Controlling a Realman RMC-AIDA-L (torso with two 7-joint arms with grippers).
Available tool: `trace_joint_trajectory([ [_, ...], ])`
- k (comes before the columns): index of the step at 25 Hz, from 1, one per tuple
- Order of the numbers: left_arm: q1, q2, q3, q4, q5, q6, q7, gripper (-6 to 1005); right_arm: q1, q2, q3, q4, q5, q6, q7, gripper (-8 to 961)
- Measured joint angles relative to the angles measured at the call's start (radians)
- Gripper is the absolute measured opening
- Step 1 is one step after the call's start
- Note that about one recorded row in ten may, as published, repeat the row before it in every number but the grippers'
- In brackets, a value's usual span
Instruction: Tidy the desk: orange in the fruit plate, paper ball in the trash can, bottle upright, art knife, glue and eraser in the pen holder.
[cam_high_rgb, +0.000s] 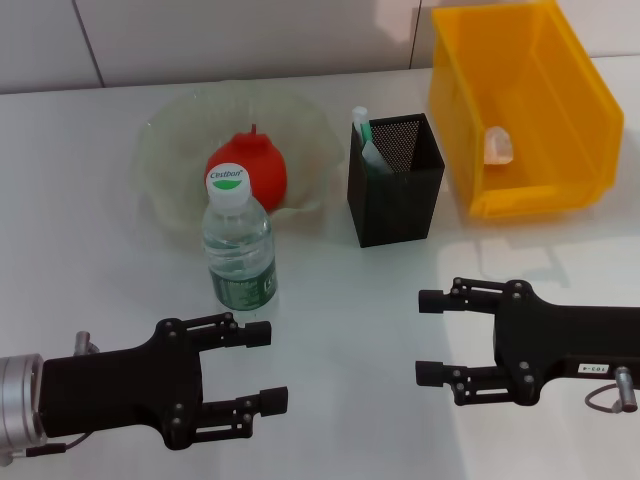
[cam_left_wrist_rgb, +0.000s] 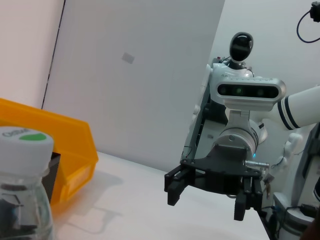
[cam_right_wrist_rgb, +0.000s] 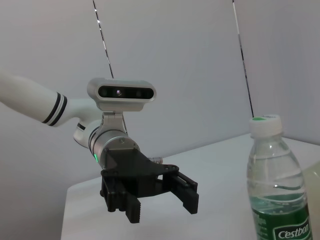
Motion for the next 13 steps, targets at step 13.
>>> trace_joint_trajectory([
  [13, 0.001, -0.002, -0.004, 0.0, 0.0, -0.003, -0.013, 751, -0.005, 0.0, 0.0, 0.001, 0.0, 0.0, 0.0, 783],
])
